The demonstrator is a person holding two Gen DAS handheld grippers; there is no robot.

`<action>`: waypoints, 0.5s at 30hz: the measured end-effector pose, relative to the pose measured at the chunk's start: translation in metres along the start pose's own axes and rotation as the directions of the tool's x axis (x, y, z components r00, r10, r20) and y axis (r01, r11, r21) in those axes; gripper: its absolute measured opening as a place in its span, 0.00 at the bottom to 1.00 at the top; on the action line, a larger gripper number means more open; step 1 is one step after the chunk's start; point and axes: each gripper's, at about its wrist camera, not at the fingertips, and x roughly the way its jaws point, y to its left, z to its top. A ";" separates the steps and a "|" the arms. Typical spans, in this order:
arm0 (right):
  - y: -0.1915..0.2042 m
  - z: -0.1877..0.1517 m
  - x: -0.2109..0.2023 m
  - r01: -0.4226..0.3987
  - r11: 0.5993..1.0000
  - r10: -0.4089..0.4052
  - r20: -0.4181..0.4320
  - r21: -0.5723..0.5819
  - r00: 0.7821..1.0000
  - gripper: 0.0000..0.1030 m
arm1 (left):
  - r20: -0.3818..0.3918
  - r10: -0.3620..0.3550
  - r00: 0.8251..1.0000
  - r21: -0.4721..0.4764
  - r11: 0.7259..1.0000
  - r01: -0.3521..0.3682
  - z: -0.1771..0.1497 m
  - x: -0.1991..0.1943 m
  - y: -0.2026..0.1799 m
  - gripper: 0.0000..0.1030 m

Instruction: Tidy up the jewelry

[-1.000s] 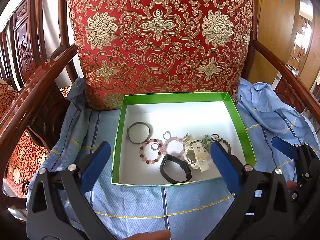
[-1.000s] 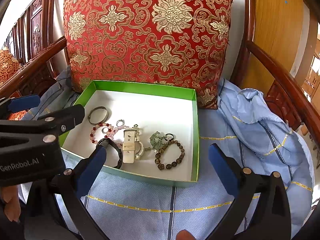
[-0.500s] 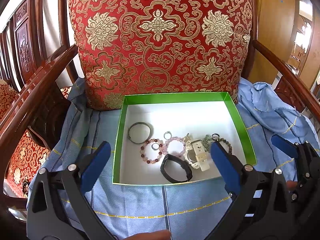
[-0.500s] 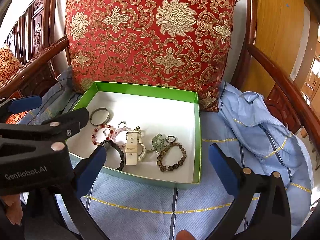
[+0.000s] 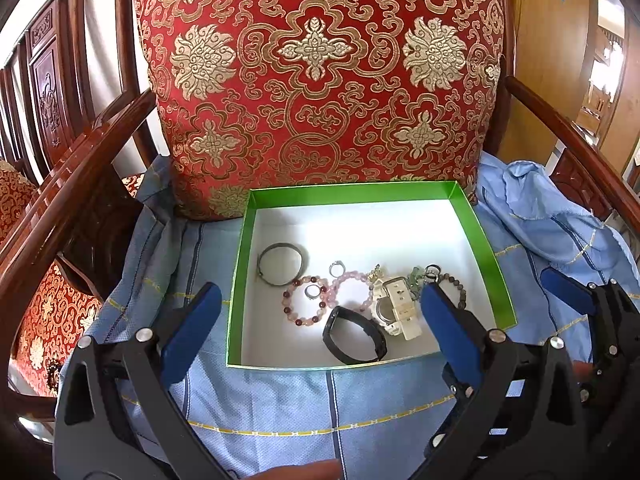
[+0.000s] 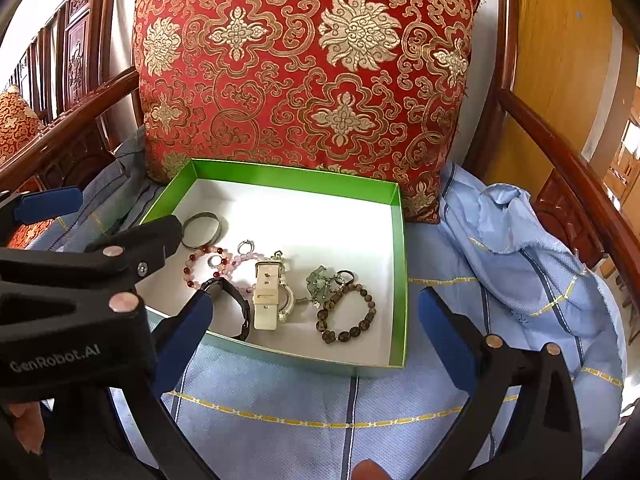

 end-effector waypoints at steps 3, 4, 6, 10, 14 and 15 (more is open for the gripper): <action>0.000 -0.001 0.000 0.001 1.000 -0.001 -0.006 0.002 1.000 0.97 | 0.000 0.004 1.000 0.000 1.000 -0.004 -0.001 -0.001 0.000 0.96; 0.000 -0.001 0.000 0.002 1.000 -0.002 -0.008 0.001 1.000 0.97 | 0.000 0.004 1.000 -0.001 1.000 -0.004 -0.001 -0.001 0.001 0.96; 0.001 -0.002 0.000 0.003 1.000 -0.003 -0.009 -0.002 1.000 0.97 | 0.000 0.005 1.000 -0.002 1.000 -0.005 -0.002 -0.001 0.002 0.96; 0.003 -0.002 -0.003 0.004 1.000 -0.004 -0.006 -0.007 1.000 0.97 | -0.001 0.012 1.000 -0.006 1.000 -0.012 -0.002 -0.001 0.003 0.96; 0.003 -0.001 -0.004 0.004 1.000 -0.004 -0.002 -0.007 1.000 0.97 | -0.004 0.016 1.000 -0.010 1.000 -0.016 -0.003 0.000 0.005 0.96; 0.004 -0.001 -0.004 0.004 1.000 -0.004 -0.003 -0.008 1.000 0.97 | -0.004 0.014 1.000 -0.009 1.000 -0.014 -0.003 0.000 0.005 0.96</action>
